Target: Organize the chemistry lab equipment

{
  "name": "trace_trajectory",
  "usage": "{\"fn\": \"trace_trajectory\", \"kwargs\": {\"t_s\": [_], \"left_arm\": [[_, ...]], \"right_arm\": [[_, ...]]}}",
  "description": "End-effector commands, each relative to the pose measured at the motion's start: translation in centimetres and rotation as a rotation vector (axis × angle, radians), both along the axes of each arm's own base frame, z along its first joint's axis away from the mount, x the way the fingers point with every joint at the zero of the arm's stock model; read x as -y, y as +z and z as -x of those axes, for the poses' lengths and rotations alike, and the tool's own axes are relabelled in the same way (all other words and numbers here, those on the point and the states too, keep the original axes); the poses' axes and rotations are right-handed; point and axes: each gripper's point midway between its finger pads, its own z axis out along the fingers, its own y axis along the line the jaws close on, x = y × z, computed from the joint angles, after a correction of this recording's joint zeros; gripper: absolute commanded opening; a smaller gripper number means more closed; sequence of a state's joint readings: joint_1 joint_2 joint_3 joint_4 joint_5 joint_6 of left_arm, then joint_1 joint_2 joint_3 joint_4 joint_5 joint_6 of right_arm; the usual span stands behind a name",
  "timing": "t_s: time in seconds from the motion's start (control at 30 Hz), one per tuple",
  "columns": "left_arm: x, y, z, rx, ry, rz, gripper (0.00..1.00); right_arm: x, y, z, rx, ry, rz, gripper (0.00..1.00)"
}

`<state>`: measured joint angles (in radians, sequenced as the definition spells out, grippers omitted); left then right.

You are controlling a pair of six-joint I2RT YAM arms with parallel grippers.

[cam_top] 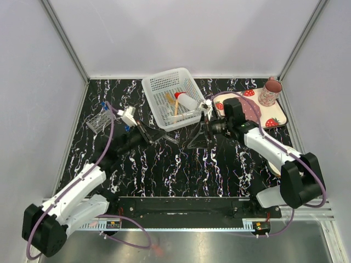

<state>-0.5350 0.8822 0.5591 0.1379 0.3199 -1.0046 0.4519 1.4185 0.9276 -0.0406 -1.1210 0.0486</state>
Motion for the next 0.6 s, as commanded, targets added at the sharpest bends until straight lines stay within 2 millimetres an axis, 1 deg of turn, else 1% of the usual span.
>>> {"fn": "trace_trajectory", "kwargs": {"t_s": [0.0,0.03,0.07,0.1,0.13,0.17,0.2,0.23,0.27,0.3,0.33,0.37,0.4,0.43,0.47,0.5,0.53,0.57], "left_arm": [[-6.0,0.3,-2.9,0.065,0.181,-0.261,0.03],[-7.3,-0.9,-2.8,0.024,0.201,-0.329,0.04],[-8.8,-1.3,-3.5,0.041,0.235,-0.408,0.04],[-10.3,-0.7,-4.4,0.047,0.282,-0.446,0.04],[-11.5,-1.7,-4.6,0.011,0.302,-0.505,0.04],[-13.0,-1.9,-5.3,0.021,0.339,-0.577,0.04],[-14.4,-1.3,-6.1,0.025,0.383,-0.609,0.04],[-15.3,-2.1,-6.6,0.010,0.389,-0.670,0.05],[-17.0,-2.2,-7.4,-0.002,0.446,-0.709,0.05],[-17.7,-1.8,-8.0,-0.002,0.465,-0.727,0.05],[-18.4,-2.4,-8.7,-0.015,0.471,-0.764,0.05],[-19.7,-2.3,-9.5,-0.023,0.514,-0.788,0.05],[-20.3,-2.1,-10.2,-0.018,0.535,-0.797,0.05],[-20.9,-2.9,-10.9,-0.040,0.540,-0.819,0.05],[-22.1,-2.8,-11.5,-0.048,0.576,-0.827,0.05],[-22.7,-2.8,-12.1,-0.047,0.594,-0.828,0.05],[-23.2,-3.0,-12.6,-0.055,0.606,-0.830,0.05],[-24.3,-3.5,-13.2,-0.076,0.629,-0.837,0.05]], "right_arm": [[2.7,2.2,-1.7,0.181,-0.047,-0.009,0.99],[3.2,1.8,-1.6,0.173,-0.056,0.011,1.00],[3.8,1.7,-2.2,0.220,-0.075,0.028,1.00],[4.2,1.4,-2.3,0.232,-0.083,0.042,1.00],[4.5,0.9,-2.2,0.227,-0.091,0.062,1.00],[5.1,0.4,-2.9,0.257,-0.120,0.092,1.00],[5.5,0.0,-3.0,0.262,-0.124,0.103,1.00],[5.9,-0.4,-3.0,0.263,-0.126,0.116,1.00],[6.6,-0.9,-3.4,0.291,-0.138,0.127,1.00],[7.0,-1.3,-3.5,0.297,-0.146,0.137,1.00],[7.3,-1.4,-3.6,0.315,-0.147,0.144,1.00],[7.7,-1.6,-3.9,0.323,-0.162,0.154,1.00],[8.0,-1.8,-3.9,0.318,-0.166,0.165,1.00],[8.2,-1.8,-4.1,0.327,-0.171,0.173,0.99],[8.5,-1.8,-4.3,0.334,-0.178,0.179,1.00],[8.7,-2.0,-4.2,0.326,-0.180,0.185,1.00],[8.9,-2.0,-4.2,0.342,-0.178,0.188,1.00],[9.0,-2.1,-4.1,0.344,-0.176,0.194,1.00]]}}
